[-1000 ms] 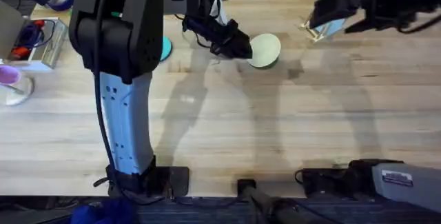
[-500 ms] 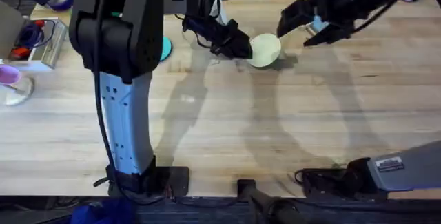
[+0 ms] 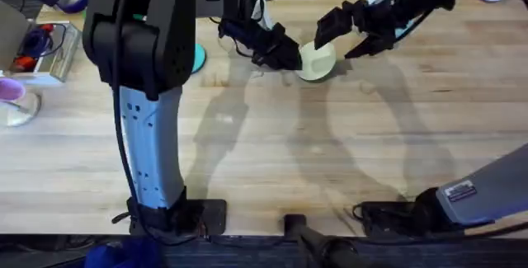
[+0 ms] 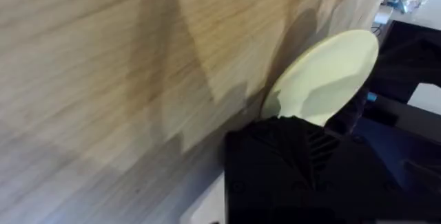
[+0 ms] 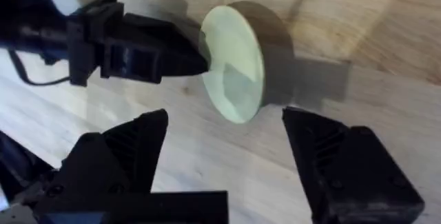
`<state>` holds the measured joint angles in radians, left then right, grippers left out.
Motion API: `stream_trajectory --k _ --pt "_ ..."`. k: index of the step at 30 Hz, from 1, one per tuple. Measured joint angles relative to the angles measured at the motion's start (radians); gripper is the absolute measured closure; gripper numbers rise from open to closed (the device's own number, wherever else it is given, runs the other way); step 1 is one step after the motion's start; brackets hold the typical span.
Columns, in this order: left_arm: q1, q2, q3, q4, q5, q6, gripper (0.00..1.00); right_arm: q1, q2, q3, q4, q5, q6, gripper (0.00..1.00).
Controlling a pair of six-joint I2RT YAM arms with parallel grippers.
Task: Pick up the plates from the table one by one and place each into a slot on the dish rack.
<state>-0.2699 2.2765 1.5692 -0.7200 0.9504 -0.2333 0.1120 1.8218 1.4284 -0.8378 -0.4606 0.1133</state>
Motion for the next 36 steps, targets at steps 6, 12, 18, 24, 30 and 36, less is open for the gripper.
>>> stream_trajectory --k 6,12,18,24,30,36 --pt "0.000 0.000 0.000 0.000 0.000 0.000 0.959 0.000 0.049 0.000 0.046 0.000 0.044 0.007" --pt "0.000 0.000 0.000 0.000 0.000 0.000 0.959 0.000 0.091 0.000 0.112 0.000 0.109 0.007" --pt "0.000 0.000 0.000 0.000 0.000 0.000 0.959 0.000 0.125 0.000 0.136 -0.001 0.150 0.007" --pt "0.000 0.000 0.000 0.000 0.000 0.000 0.959 0.000 0.151 0.000 0.136 -0.002 0.161 0.007" --pt "0.000 0.000 0.000 0.000 0.000 0.000 0.959 -0.001 0.162 0.003 0.142 -0.008 0.171 0.007" --pt "0.000 0.000 0.000 0.000 0.000 0.000 0.959 -0.001 0.163 0.003 0.153 -0.009 0.175 0.007"
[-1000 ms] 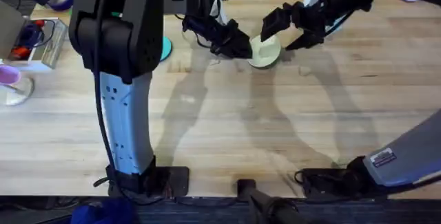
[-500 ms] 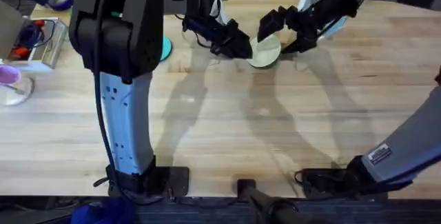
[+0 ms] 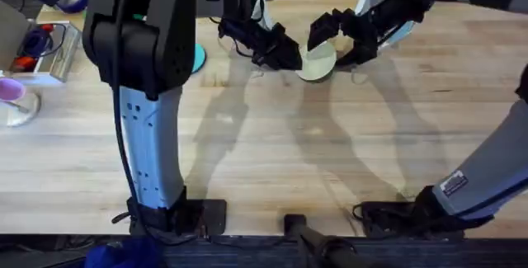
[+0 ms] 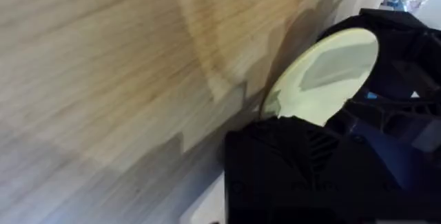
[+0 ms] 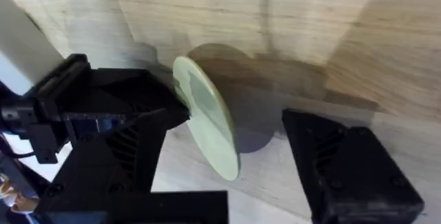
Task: Pick up the plates from the table one by one and place each into a slot on the dish rack.
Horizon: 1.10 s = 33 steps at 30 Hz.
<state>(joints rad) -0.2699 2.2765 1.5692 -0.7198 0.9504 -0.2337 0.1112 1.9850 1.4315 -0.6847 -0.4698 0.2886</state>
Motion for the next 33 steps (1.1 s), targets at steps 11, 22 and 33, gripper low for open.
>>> stream_trajectory --k 11,22,33 --pt "0.000 0.000 0.000 0.000 0.000 -0.001 0.959 0.000 0.011 0.000 0.011 0.001 -0.001 0.265" --pt "0.003 0.000 0.000 0.007 0.007 -0.007 0.958 -0.005 0.004 0.012 0.009 -0.055 -0.001 0.960" --pt "0.005 0.000 0.002 0.006 0.006 -0.007 0.960 -0.005 0.004 0.015 -0.004 -0.066 -0.011 0.971"
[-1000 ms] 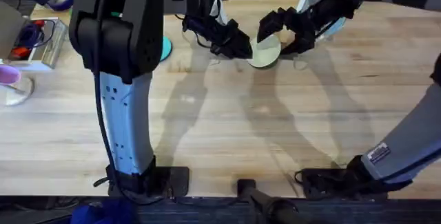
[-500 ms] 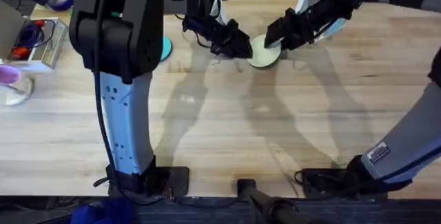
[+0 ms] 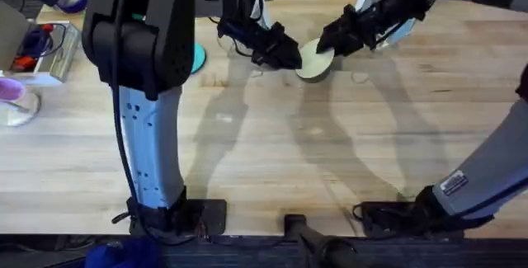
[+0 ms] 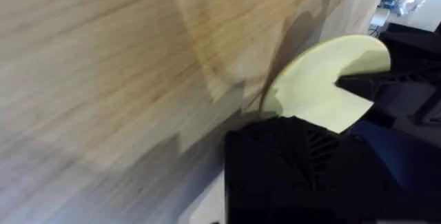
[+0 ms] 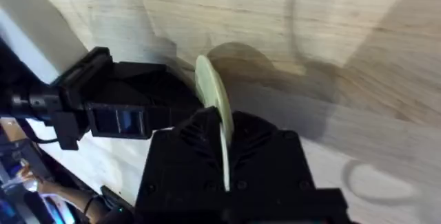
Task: Pick up the plates from the table one by one and place each into a slot on the dish rack.
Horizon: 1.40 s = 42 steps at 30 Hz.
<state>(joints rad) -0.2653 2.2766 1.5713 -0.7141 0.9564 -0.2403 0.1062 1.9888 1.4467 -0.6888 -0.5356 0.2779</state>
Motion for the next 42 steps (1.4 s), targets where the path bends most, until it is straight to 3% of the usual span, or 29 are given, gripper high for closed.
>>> stream_trajectory --k 6,13,18,32,42 --pt "-0.006 -0.012 0.007 -0.008 -0.030 0.006 0.960 0.000 0.000 0.000 -0.001 -0.001 -0.049 0.970" --pt "-0.025 -0.136 0.007 -0.007 -0.248 0.025 0.961 0.004 -0.019 0.001 -0.008 0.003 -0.102 0.970" --pt "-0.018 -0.285 0.007 -0.044 -0.344 0.037 0.961 0.009 -0.079 0.000 -0.042 0.079 -0.144 0.970" --pt "-0.018 -0.546 0.007 -0.311 -0.596 0.123 0.961 0.004 -0.396 0.000 -0.132 0.220 -0.312 0.970" --pt "-0.018 -0.674 0.007 -0.404 -0.666 0.137 0.961 -0.058 -0.618 0.000 -0.139 0.252 -0.399 0.970"
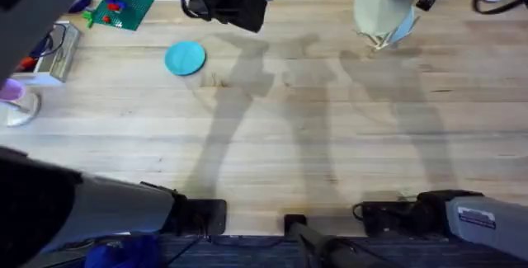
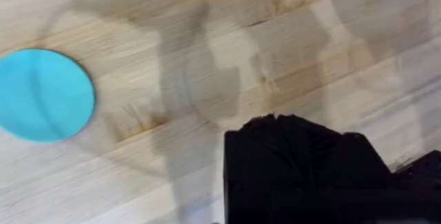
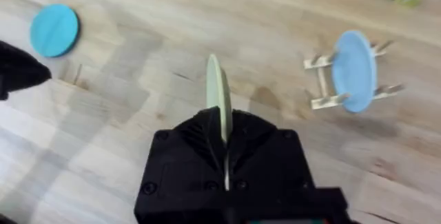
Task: Pick up the plates from the table one by one and place each into a slot on the dish rack.
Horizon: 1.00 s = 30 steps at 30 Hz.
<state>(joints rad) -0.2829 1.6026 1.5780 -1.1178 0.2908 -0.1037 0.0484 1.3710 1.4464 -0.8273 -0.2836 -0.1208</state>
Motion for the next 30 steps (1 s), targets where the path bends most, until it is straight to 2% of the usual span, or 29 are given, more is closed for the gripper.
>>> stream_trajectory --k 5,10,16,23,30 --pt "0.000 -0.077 0.000 -0.024 -0.032 0.052 0.960 -0.028 -0.081 0.000 -0.005 0.000 -0.050 0.970" --pt "0.000 -0.159 0.000 -0.079 -0.049 0.161 0.961 -0.056 -0.126 0.000 -0.047 0.003 -0.141 0.971" --pt "0.000 -0.229 0.000 -0.162 -0.052 0.253 0.961 -0.070 -0.155 0.000 -0.110 0.040 -0.227 0.971" --pt "0.000 -0.313 0.000 -0.163 -0.056 0.301 0.961 -0.070 -0.176 0.000 -0.126 0.126 -0.325 0.971" --pt "0.000 -0.382 0.000 -0.186 -0.087 0.314 0.960 -0.070 -0.177 0.000 -0.127 0.150 -0.359 0.971"
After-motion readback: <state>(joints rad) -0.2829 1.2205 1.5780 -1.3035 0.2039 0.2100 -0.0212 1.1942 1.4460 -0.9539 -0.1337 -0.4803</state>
